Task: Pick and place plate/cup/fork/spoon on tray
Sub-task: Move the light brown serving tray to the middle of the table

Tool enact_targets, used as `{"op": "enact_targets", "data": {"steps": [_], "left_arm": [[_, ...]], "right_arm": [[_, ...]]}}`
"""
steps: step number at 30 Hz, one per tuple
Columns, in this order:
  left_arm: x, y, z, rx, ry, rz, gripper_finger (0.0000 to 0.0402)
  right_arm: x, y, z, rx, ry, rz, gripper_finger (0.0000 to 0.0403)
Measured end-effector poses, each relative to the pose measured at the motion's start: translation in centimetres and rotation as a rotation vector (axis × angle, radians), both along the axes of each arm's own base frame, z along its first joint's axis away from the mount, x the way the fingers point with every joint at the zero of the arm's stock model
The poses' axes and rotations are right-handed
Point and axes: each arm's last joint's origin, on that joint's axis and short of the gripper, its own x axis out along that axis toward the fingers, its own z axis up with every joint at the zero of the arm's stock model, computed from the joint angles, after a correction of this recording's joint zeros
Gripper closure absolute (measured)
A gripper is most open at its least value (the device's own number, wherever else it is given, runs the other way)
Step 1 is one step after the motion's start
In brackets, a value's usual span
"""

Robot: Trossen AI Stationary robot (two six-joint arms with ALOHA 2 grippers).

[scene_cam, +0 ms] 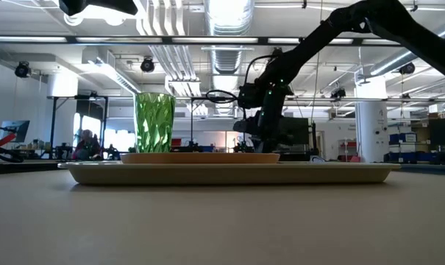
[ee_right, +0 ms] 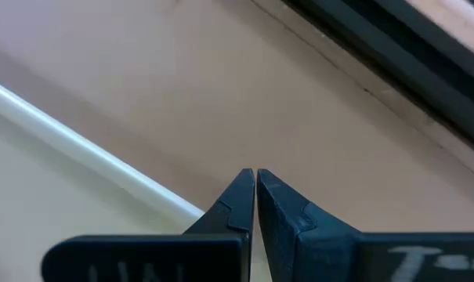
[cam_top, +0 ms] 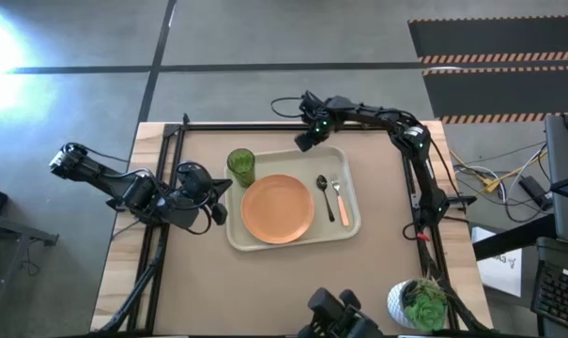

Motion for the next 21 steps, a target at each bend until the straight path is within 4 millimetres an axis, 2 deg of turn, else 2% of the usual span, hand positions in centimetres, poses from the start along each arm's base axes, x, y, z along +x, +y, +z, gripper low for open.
{"op": "enact_targets", "data": {"steps": [9, 21], "left_arm": [[0.0, 0.0, 0.0, -0.001, -0.002, 0.001, 0.0402], [0.0, 0.0, -0.1, -0.003, 0.001, -0.003, 0.0402]], "right_arm": [[-0.4, 0.8, -1.5, 0.025, 0.035, 0.000, 0.0394], [0.9, 3.1, -2.0, 0.001, 0.064, 0.023, 0.0394]]}}
